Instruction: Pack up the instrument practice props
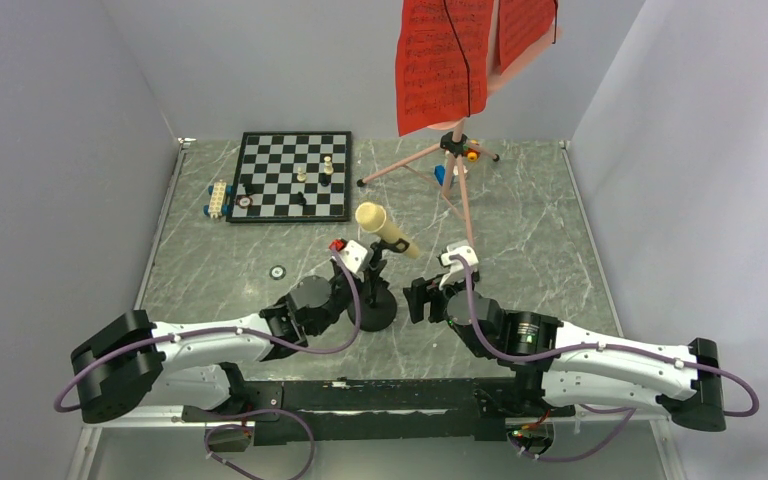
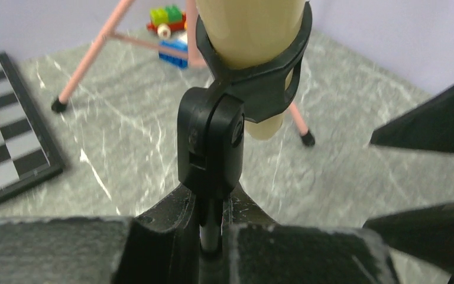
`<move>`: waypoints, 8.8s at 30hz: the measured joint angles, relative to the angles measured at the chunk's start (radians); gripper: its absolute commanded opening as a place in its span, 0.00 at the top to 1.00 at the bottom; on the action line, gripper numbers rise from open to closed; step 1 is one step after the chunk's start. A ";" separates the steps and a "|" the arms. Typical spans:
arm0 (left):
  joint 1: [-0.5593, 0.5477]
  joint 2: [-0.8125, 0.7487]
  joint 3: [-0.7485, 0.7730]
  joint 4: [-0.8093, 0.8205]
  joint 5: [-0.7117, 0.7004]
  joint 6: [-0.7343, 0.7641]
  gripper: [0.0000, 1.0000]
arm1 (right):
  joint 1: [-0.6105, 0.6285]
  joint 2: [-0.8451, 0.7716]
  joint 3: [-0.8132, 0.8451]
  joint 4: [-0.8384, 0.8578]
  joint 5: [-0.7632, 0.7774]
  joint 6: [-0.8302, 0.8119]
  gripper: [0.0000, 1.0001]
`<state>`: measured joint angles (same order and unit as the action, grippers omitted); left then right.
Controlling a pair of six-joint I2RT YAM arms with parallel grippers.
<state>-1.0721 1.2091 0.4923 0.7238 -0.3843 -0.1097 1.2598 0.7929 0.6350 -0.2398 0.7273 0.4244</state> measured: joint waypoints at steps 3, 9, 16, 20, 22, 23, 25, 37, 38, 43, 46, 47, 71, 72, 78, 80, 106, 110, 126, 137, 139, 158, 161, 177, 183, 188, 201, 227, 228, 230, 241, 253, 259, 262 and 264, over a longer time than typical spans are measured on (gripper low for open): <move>-0.002 -0.003 -0.060 -0.020 0.005 -0.034 1.00 | 0.000 0.011 -0.006 0.000 -0.002 0.004 0.23; -0.003 -0.010 -0.125 0.036 0.016 -0.050 0.96 | -0.002 0.029 -0.010 0.005 -0.005 0.006 0.23; -0.005 -0.002 -0.155 0.117 0.042 -0.073 0.54 | -0.002 0.045 -0.010 0.005 -0.010 0.006 0.22; -0.005 -0.042 -0.180 0.101 0.047 -0.115 0.44 | -0.002 0.042 -0.010 0.003 -0.010 0.006 0.22; -0.005 -0.075 -0.191 0.082 0.047 -0.122 0.41 | -0.002 0.039 -0.010 0.002 -0.010 0.006 0.22; -0.005 -0.096 -0.196 0.065 0.047 -0.124 0.40 | -0.002 0.037 -0.010 0.001 -0.011 0.006 0.22; -0.008 -0.140 -0.209 0.032 0.053 -0.124 0.39 | -0.002 0.035 -0.010 0.001 -0.011 0.006 0.22; -0.016 -0.328 -0.262 -0.148 0.072 -0.068 0.31 | -0.003 0.038 0.025 -0.007 -0.030 -0.010 0.22; -0.016 -0.328 -0.262 -0.157 0.072 -0.064 0.30 | -0.003 0.038 0.027 -0.007 -0.030 -0.011 0.22; -0.016 -0.354 -0.260 -0.168 0.074 -0.040 0.24 | -0.003 0.023 0.043 -0.029 -0.029 -0.017 0.22; -0.016 -0.376 -0.238 -0.163 0.080 -0.014 0.20 | -0.003 -0.006 0.053 -0.052 -0.028 -0.022 0.22; -0.016 -0.380 -0.227 -0.159 0.082 -0.005 0.20 | -0.003 -0.014 0.055 -0.056 -0.027 -0.023 0.22; 0.162 -0.136 -0.116 0.102 0.426 -0.032 0.74 | -0.003 -0.036 0.060 -0.111 -0.026 -0.023 0.22; 0.162 -0.131 -0.116 0.108 0.440 -0.034 0.81 | -0.003 -0.036 0.060 -0.111 -0.026 -0.023 0.22; 0.163 -0.120 -0.116 0.099 0.459 -0.022 1.00 | -0.003 -0.036 0.060 -0.094 -0.027 -0.037 0.22; 0.164 -0.120 -0.116 0.094 0.454 -0.018 1.00 | -0.003 -0.036 0.060 -0.066 -0.028 -0.051 0.22; 0.043 -0.047 -0.194 0.200 0.228 -0.019 1.00 | -0.004 0.111 -0.165 0.679 -0.185 -0.699 0.23; 0.041 -0.047 -0.194 0.200 0.227 -0.019 1.00 | -0.004 0.187 -0.158 0.731 -0.169 -0.795 0.24; 0.036 -0.047 -0.201 0.208 0.213 -0.027 1.00 | -0.091 0.285 -0.140 0.845 -0.256 -0.850 0.41; 0.034 -0.038 -0.203 0.224 0.209 -0.027 1.00 | -0.117 0.338 -0.091 0.822 -0.311 -0.834 0.64; 0.032 -0.035 -0.203 0.227 0.205 -0.028 1.00 | -0.117 0.344 -0.086 0.816 -0.320 -0.830 0.87; 0.004 -0.037 -0.228 0.254 0.167 -0.042 1.00 | -0.224 0.154 0.145 0.327 0.064 -0.455 1.00; 0.004 -0.033 -0.229 0.263 0.163 -0.043 0.89 | -0.222 0.104 0.187 0.240 0.048 -0.394 1.00; -0.009 -0.111 -0.132 -0.061 0.152 -0.122 0.24 | -0.222 -0.087 0.127 0.001 -0.154 -0.246 1.00; -0.013 -0.234 -0.131 -0.125 0.133 -0.119 0.01 | -0.222 -0.113 0.100 -0.025 -0.164 -0.218 1.00; -0.013 -0.358 -0.134 -0.150 0.122 -0.113 0.01 | -0.222 -0.136 0.089 -0.030 -0.189 -0.200 1.00; -0.014 -0.744 -0.398 -0.276 0.134 -0.252 0.01 | -0.222 -0.172 0.067 -0.060 -0.426 -0.154 1.00; -0.014 -0.579 -0.050 -0.359 0.557 -0.300 0.05 | -0.201 0.122 0.279 0.213 -0.969 0.049 1.00; -0.014 -0.579 -0.051 -0.359 0.560 -0.300 0.07 | -0.197 0.126 0.285 0.218 -0.974 0.051 1.00; -0.014 -0.587 -0.062 -0.340 0.572 -0.300 0.16 | -0.183 0.135 0.299 0.233 -0.981 0.053 1.00; -0.020 -0.649 -0.094 -0.326 0.603 -0.329 1.00 | -0.164 0.166 0.314 0.274 -0.974 0.024 0.24; -0.020 -0.972 -0.082 -0.652 0.075 -0.372 1.00 | -0.161 0.122 0.351 0.100 -0.816 0.034 0.00; -0.008 -0.982 -0.031 -1.046 -0.461 -0.676 1.00 | -0.161 0.067 0.304 0.072 -0.760 0.032 0.00; 0.039 -0.933 -0.026 -1.144 -0.591 -0.784 1.00 | -0.161 0.060 0.292 0.055 -0.733 0.031 0.00; 0.132 -0.862 -0.010 -1.162 -0.584 -0.815 1.00 | -0.161 0.055 0.291 0.049 -0.715 0.028 0.00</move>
<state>-0.9405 0.3473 0.4824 -0.4377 -0.9680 -0.9245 1.0992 0.8482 0.9257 -0.1905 0.0120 0.4522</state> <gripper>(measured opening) 0.395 0.995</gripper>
